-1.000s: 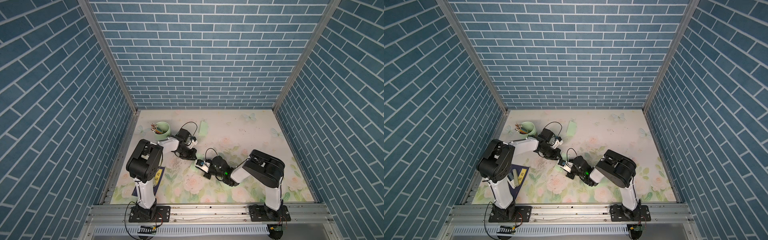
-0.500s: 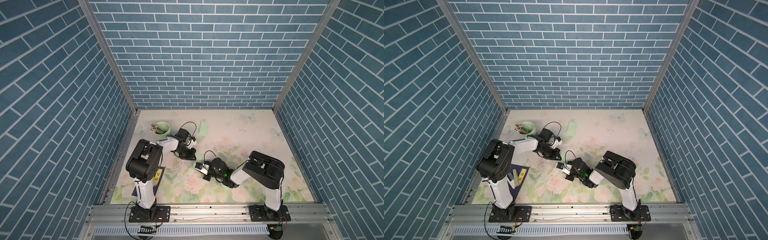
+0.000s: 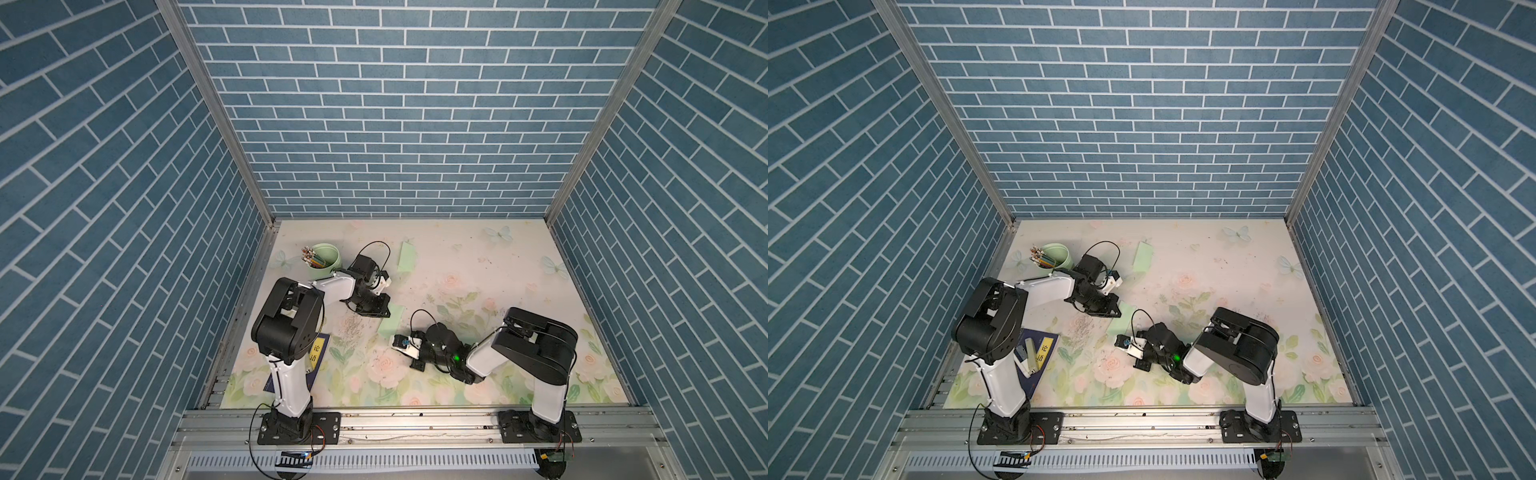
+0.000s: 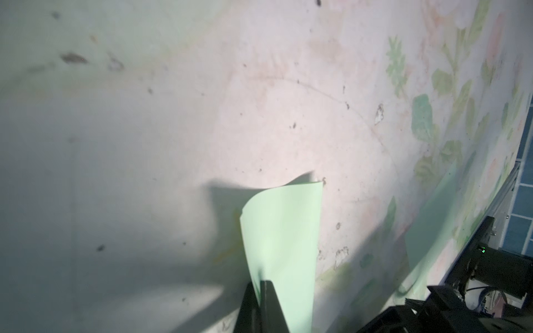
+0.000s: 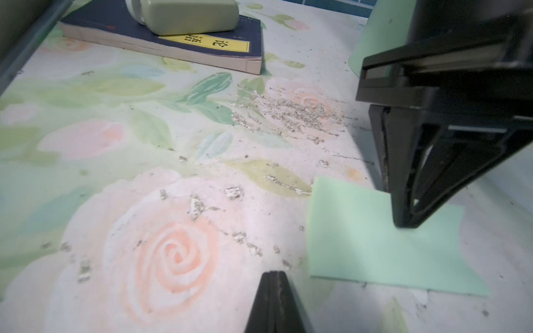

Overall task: Fold the square paper along the opposite sides
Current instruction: Smooth out the paper at the center of the board.

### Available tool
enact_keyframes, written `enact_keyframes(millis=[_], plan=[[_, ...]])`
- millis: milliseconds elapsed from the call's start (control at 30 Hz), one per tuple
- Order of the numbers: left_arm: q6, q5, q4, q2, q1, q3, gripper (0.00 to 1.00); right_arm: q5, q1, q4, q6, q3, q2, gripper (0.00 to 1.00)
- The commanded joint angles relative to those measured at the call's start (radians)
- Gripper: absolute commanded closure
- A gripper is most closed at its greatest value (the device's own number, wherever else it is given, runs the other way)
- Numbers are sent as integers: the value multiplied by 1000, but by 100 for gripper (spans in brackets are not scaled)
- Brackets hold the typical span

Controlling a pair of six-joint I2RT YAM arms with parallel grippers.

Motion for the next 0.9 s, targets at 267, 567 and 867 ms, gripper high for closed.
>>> enact_keyframes(millis=[267, 567, 867], plan=[[-143, -32, 115, -98, -19, -157, 100, 130, -163, -77, 209, 37, -141, 100], [-274, -73, 201, -169, -43, -232, 100, 139, -157, -25, 216, 206, 79, 100], [-288, -81, 215, -163, -42, -238, 100, 139, -136, -71, 208, 249, 155, 100]])
